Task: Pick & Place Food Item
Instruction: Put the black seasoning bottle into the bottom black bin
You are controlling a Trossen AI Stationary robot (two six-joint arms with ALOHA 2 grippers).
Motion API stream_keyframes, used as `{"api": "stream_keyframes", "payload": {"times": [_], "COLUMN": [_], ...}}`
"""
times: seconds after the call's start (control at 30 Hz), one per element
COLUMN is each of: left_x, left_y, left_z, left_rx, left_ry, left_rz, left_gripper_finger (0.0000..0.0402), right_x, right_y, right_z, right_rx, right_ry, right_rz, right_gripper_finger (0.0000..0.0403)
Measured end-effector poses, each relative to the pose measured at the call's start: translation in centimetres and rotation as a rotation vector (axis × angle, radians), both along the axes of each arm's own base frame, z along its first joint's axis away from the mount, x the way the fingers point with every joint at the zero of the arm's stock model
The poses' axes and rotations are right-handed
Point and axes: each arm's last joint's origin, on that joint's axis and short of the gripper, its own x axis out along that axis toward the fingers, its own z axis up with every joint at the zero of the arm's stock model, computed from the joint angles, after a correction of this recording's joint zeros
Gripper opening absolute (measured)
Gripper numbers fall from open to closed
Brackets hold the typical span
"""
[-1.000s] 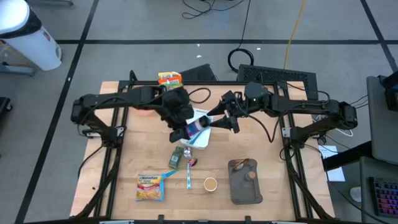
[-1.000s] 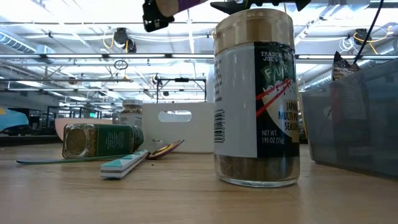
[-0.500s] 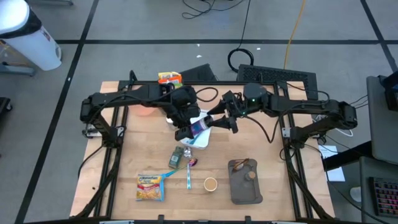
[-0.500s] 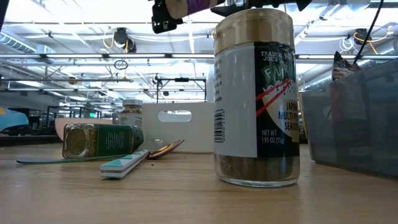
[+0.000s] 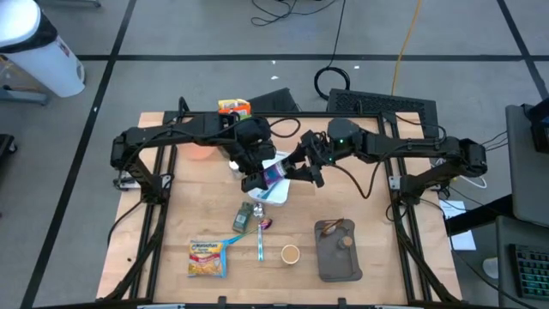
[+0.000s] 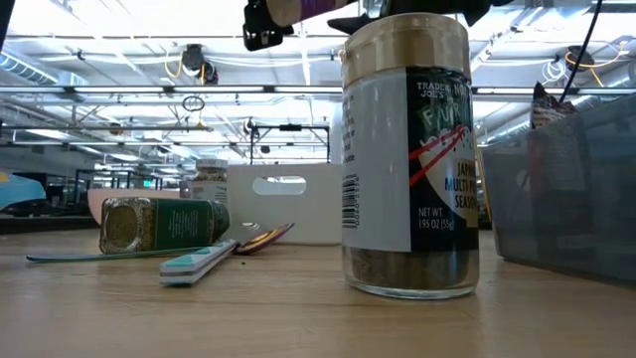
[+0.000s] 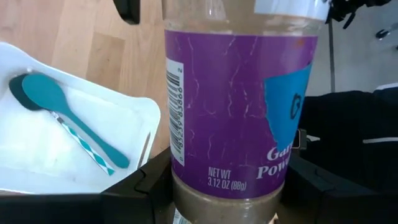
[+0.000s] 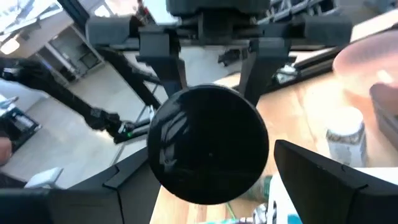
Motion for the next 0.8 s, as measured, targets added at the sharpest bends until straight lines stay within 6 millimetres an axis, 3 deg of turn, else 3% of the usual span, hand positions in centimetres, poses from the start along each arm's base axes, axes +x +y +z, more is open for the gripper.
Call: {"api": "stream_keyframes", "payload": {"times": [0.23, 0.8], "left_x": [-0.13, -0.13], "left_y": [-0.08, -0.07], "left_z": [-0.10, -0.11], "left_rx": [-0.008, 0.004], "left_ry": [0.017, 0.011], "left_rz": [-0.007, -0.018], "left_gripper_finger": [0.0205, 0.0205], "right_x": [0.10, 0.09], "right_y": [-0.01, 0.06], "right_z": [0.75, 0.63], "right_rx": [0.010, 0.029], "right_ry": [-0.074, -0.060], "right_rz": [0.007, 0.028], "right_gripper_finger": [0.0280, 0.0276]}}
